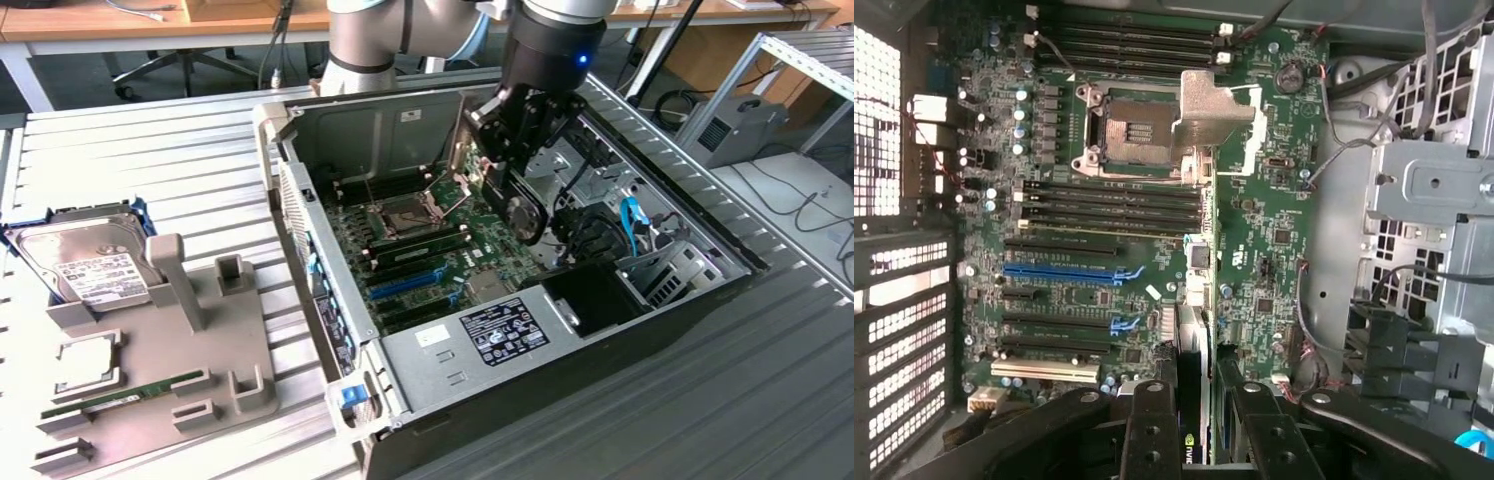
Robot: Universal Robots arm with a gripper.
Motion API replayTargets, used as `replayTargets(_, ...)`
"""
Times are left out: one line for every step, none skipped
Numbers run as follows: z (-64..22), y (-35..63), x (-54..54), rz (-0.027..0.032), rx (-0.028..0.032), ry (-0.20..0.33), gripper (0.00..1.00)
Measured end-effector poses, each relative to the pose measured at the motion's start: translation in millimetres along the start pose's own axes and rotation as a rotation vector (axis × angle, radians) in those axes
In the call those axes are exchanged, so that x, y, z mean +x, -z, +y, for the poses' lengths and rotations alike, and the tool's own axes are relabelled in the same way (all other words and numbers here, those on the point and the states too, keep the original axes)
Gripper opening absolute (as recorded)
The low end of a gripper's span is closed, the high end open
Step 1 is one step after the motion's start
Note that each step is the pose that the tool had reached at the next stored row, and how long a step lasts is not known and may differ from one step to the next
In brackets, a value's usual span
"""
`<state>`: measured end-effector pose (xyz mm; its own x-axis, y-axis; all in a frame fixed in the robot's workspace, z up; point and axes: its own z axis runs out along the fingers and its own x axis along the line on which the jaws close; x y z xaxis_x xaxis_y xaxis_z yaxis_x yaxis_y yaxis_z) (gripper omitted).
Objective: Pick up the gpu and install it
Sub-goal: 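Insert the gpu into the slot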
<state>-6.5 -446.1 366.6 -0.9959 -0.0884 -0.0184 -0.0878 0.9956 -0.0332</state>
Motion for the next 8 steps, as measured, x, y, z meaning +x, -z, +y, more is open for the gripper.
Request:
replayTargets(0.0, 0.0, 0.0, -0.0005, -0.0003, 0.016, 0.26)
replayTargets(0.0, 0.0, 0.0, -0.0008, -0.0005, 0.024, 0.26)
replayTargets(0.0, 0.0, 0.0, -0.0010, -0.0006, 0.032, 0.26)
replayTargets(0.0, 0.0, 0.0, -0.0013, -0.0008, 0.039, 0.26)
replayTargets(0.0, 0.0, 0.0, -0.0015, -0.0009, 0.044, 0.26)
replayTargets(0.0, 0.0, 0.0, -0.0016, -0.0009, 0.049, 0.26)
replayTargets(0.0, 0.0, 0.0, -0.0017, -0.0009, 0.052, 0.26)
replayTargets(0.0, 0.0, 0.0, -0.0018, -0.0010, 0.055, 0.26)
